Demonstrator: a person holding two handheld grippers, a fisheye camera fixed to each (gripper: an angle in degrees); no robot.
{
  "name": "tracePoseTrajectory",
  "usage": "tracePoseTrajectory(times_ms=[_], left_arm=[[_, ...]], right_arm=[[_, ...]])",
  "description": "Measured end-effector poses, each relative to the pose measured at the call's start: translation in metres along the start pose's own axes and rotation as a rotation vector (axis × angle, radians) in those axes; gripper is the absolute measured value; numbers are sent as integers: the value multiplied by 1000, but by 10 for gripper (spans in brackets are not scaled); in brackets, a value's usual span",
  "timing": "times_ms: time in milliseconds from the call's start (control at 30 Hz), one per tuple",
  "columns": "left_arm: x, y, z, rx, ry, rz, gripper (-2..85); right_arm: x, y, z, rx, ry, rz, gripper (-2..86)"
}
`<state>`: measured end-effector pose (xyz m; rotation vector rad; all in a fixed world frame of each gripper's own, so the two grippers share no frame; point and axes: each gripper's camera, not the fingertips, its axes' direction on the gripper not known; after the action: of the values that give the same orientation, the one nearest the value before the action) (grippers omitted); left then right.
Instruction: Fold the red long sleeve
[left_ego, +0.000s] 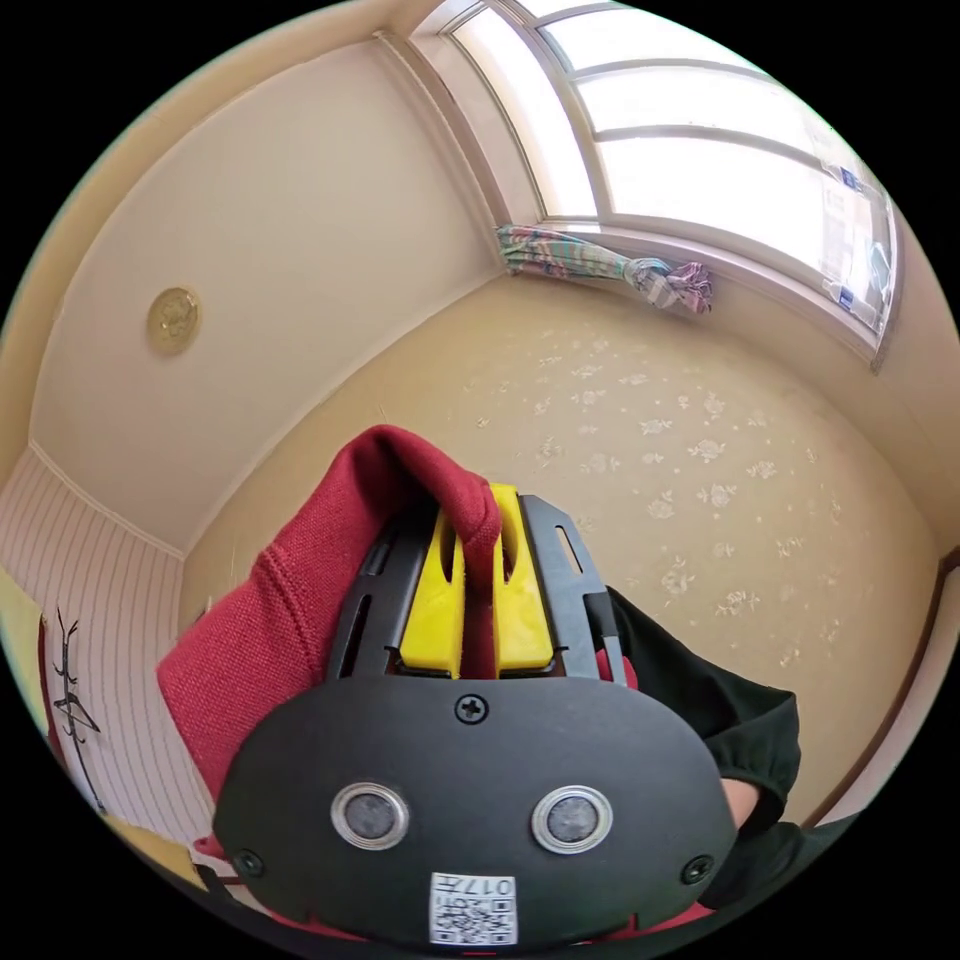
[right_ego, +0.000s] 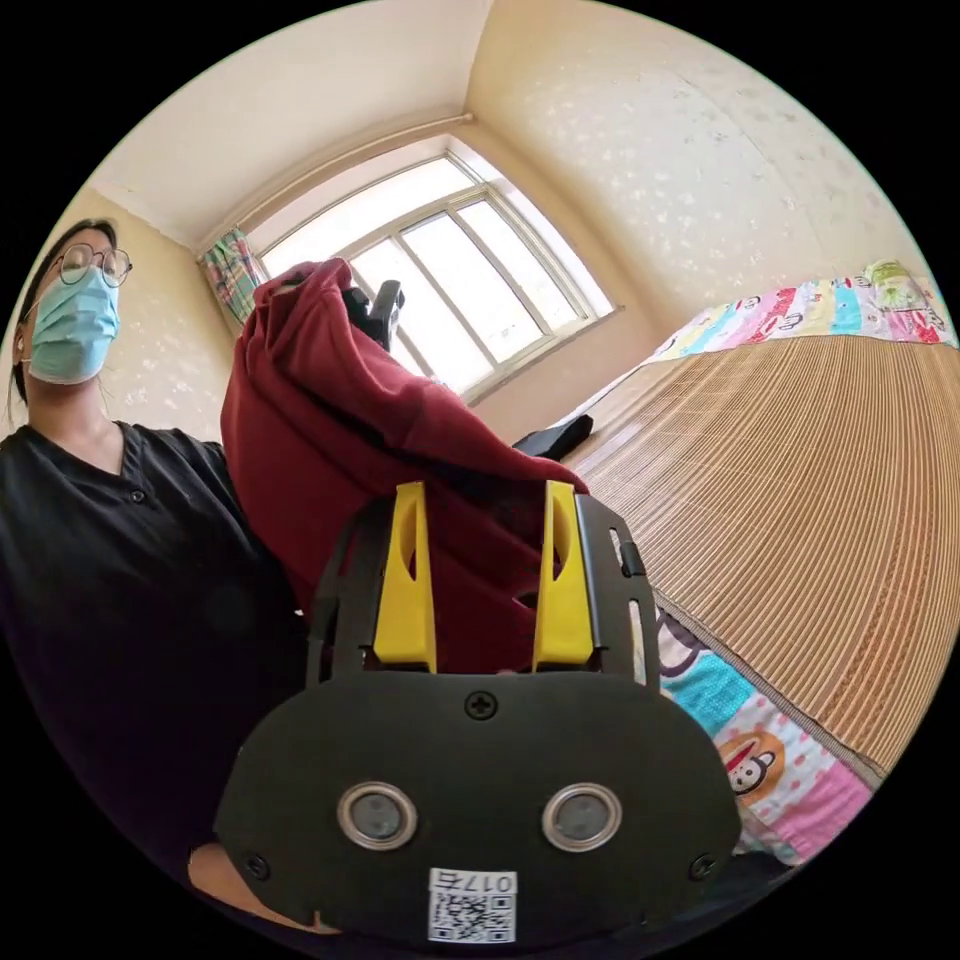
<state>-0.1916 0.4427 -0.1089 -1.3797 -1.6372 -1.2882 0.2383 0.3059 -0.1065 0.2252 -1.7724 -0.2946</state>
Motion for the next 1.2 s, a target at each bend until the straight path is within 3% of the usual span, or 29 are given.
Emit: tracePoseTrajectory(times_ms=[167, 333, 433, 600, 667, 733, 867, 933, 967, 1033, 1100, 1133, 1200], left_arm=[[-21, 7, 8, -16, -7, -16, 35], [-25, -4, 24, -128, -123, -4, 36], [-2, -32, 48, -344, -450, 19, 36], [30, -51, 102, -686, -1222, 38, 37], [22, -43, 118, -777, -1318, 106, 37], [9, -41, 122, -749, -1277, 137, 37], [-42, -85, 116, -706, -1379, 136, 37], [-86, -121, 103, -810, -1546, 85, 38], [-126, -148, 81, -888, -1718, 3, 41], [-194, -182, 26, -1006, -1974, -202, 47], [-253, -197, -57, -1059, -2212, -420, 65], [-257, -196, -74, -1034, -2256, -443, 79], [-250, -178, -131, -850, -2251, -565, 109]], right_arm=[[-2, -35, -1, 32, 89, -8, 93], [-24, -55, -41, 262, 180, -6, 39], [-50, -66, -91, 458, 111, -38, 31], [-125, -66, -144, 667, 81, -273, 22], [-148, -71, -141, 673, 72, -362, 20], [-167, -80, -128, 670, 99, -434, 19], [-177, -122, -90, 628, 334, -511, 18], [-156, -164, -66, 552, 512, -464, 19], [-131, -198, -44, 481, 647, -436, 20], [-72, -254, -4, 354, 829, -379, 22], [47, -313, 50, 167, 1007, -238, 26], [80, -320, 62, 109, 1030, -193, 25], [195, -312, 85, -60, 936, 130, 26]])
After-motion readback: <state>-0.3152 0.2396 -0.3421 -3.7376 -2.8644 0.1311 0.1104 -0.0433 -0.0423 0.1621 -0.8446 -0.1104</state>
